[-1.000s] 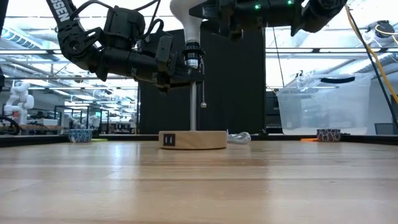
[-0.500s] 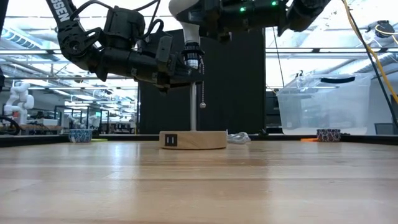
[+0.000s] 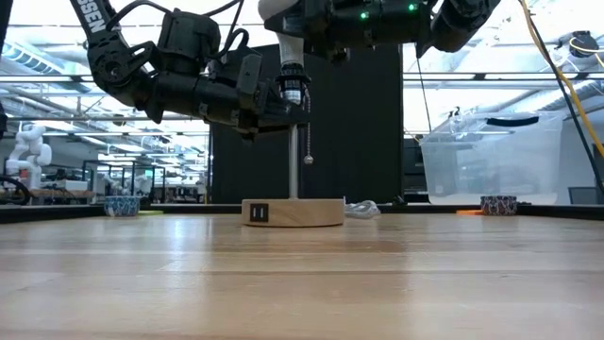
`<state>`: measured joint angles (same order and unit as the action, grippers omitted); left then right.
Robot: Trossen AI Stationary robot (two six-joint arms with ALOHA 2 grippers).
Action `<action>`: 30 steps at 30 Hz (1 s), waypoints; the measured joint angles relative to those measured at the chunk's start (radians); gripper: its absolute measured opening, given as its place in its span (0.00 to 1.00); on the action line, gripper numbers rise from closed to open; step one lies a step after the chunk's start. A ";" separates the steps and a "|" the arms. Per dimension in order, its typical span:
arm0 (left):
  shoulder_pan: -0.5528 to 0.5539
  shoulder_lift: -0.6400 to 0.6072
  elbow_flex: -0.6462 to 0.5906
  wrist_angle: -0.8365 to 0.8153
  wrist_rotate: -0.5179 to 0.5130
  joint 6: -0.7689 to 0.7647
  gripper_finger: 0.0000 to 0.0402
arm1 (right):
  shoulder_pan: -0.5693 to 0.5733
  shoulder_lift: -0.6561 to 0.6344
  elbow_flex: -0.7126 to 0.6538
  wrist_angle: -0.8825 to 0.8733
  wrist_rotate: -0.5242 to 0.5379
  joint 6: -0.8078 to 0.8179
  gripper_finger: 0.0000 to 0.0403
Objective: Screw lightbulb
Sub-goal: Remove the lightbulb from the lamp
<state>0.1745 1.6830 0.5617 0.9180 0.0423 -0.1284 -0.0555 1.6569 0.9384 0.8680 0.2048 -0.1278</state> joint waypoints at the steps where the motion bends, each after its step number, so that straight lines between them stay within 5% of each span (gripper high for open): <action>1: 0.000 0.000 0.000 0.000 0.001 0.000 0.18 | 0.000 0.000 0.000 0.000 0.000 -0.004 0.74; 14: 0.002 0.000 -0.001 -0.006 0.021 0.005 0.18 | -0.018 0.000 0.000 -0.027 -0.054 -0.009 0.54; 30: 0.003 0.000 -0.001 -0.007 0.213 0.044 0.18 | -0.100 -0.004 -0.001 -0.042 -0.481 0.010 0.53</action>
<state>0.1778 1.6833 0.5610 0.9108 0.2550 -0.0848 -0.1551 1.6531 0.9379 0.8265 -0.2765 -0.1175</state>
